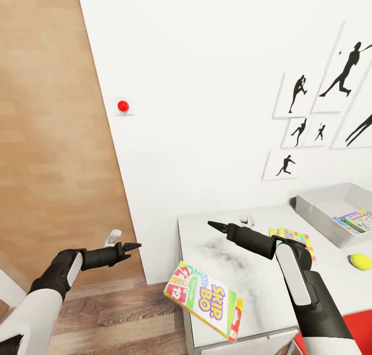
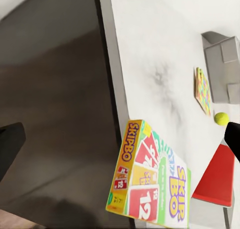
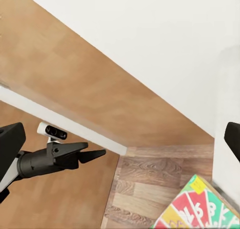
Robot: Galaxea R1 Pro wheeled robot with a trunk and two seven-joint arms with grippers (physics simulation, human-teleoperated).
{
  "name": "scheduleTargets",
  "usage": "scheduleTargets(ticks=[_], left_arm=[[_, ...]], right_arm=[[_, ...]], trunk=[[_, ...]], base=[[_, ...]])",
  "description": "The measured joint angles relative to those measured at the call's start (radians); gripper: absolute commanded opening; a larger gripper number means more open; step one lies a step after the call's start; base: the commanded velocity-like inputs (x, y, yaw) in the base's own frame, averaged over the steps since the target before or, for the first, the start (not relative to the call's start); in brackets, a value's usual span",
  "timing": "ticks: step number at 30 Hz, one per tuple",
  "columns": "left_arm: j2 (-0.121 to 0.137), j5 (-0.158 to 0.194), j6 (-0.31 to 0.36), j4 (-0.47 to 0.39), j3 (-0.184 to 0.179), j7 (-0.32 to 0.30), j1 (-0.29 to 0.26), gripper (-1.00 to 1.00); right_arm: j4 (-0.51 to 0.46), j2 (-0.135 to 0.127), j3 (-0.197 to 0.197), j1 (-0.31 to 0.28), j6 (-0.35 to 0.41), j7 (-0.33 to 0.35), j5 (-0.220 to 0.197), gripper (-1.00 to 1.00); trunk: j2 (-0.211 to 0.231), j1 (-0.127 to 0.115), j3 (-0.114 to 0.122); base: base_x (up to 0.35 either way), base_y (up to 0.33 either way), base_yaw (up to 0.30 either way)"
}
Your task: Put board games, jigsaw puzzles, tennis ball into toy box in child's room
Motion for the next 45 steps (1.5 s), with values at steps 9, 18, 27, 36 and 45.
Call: scheduleTargets(ticks=[9,18,27,36,45], left_arm=[[0.0,0.001,0.0,0.0,-0.001,-0.001,0.0,1.0],[-0.003,0.0,0.0,0.0,-0.001,0.0,0.0,1.0],[-0.006,-0.001,0.0,0.0,-0.001,0.0,0.0,1.0],[-0.009,-0.002,-0.002,0.0,-0.003,0.0,0.0,1.0],[-0.003,0.0,-0.001,0.0,0.0,-0.002,0.0,1.0]], right_arm=[[-0.001,-0.001,-0.003,0.0,0.003,0.036,0.0,1.0],[-0.016,0.0,-0.06,0.014,0.019,0.231,0.004,1.0],[-0.017,0.0,-0.073,0.017,0.022,0.257,0.005,1.0],[-0.013,0.0,-0.077,0.017,0.019,0.257,0.005,1.0],[-0.012,0.0,-0.077,0.017,0.018,0.258,0.005,1.0]], trunk=[[-0.014,0.007,-0.006],[-0.077,0.042,-0.034],[-0.14,0.077,-0.063],[-0.203,0.111,-0.091],[-0.266,0.146,-0.119]], base=[[-0.01,0.0,0.0],[-0.054,0.012,0.0],[-0.139,0.047,0.0],[-0.154,0.003,0.0],[-0.039,0.0,0.0]])
